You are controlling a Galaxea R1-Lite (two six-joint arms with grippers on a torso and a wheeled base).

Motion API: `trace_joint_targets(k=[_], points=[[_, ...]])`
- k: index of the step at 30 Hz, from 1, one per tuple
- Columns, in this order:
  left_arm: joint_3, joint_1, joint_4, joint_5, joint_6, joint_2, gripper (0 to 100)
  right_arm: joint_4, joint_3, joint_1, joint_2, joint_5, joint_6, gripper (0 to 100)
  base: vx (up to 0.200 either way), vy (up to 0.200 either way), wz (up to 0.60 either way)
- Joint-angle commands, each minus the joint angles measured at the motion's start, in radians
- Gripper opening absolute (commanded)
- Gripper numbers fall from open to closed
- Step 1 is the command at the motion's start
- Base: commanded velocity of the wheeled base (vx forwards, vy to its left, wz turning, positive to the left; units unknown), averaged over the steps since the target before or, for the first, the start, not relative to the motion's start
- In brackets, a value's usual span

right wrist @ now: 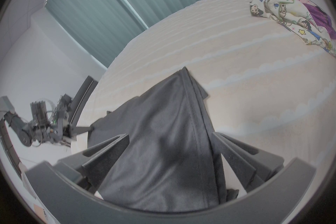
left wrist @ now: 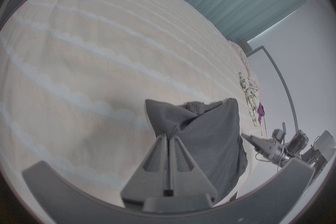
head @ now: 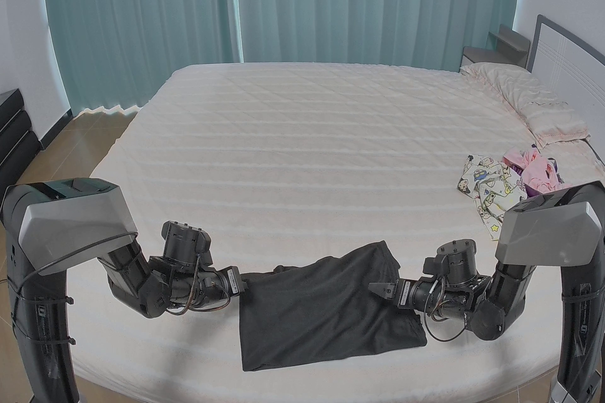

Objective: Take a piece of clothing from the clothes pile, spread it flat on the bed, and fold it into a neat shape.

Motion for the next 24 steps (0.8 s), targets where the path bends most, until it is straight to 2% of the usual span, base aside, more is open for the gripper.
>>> trace_joint_targets(k=[1,4,6,11,24], points=[[-0.008,0.015,-0.034,0.023,-0.007,-0.001,0,-0.004,0.069,-0.009,-0.039,0.058,-0.047,100,0.000,0.000,0.00],[0.003,0.017,-0.059,0.028,-0.007,-0.001,0,-0.004,0.111,-0.010,-0.066,0.123,-0.090,100,0.000,0.000,0.00],[0.005,0.017,-0.059,0.028,-0.009,0.001,0,-0.004,0.136,-0.012,-0.069,0.140,-0.116,100,0.000,0.000,0.00],[0.003,0.018,-0.059,0.029,-0.009,0.010,0,0.005,0.165,-0.023,-0.064,0.148,-0.189,100,0.000,0.000,0.00],[-0.006,0.041,-0.062,0.034,-0.009,0.038,0,0.049,0.205,-0.044,-0.050,0.186,-0.300,100,0.000,0.000,0.00]])
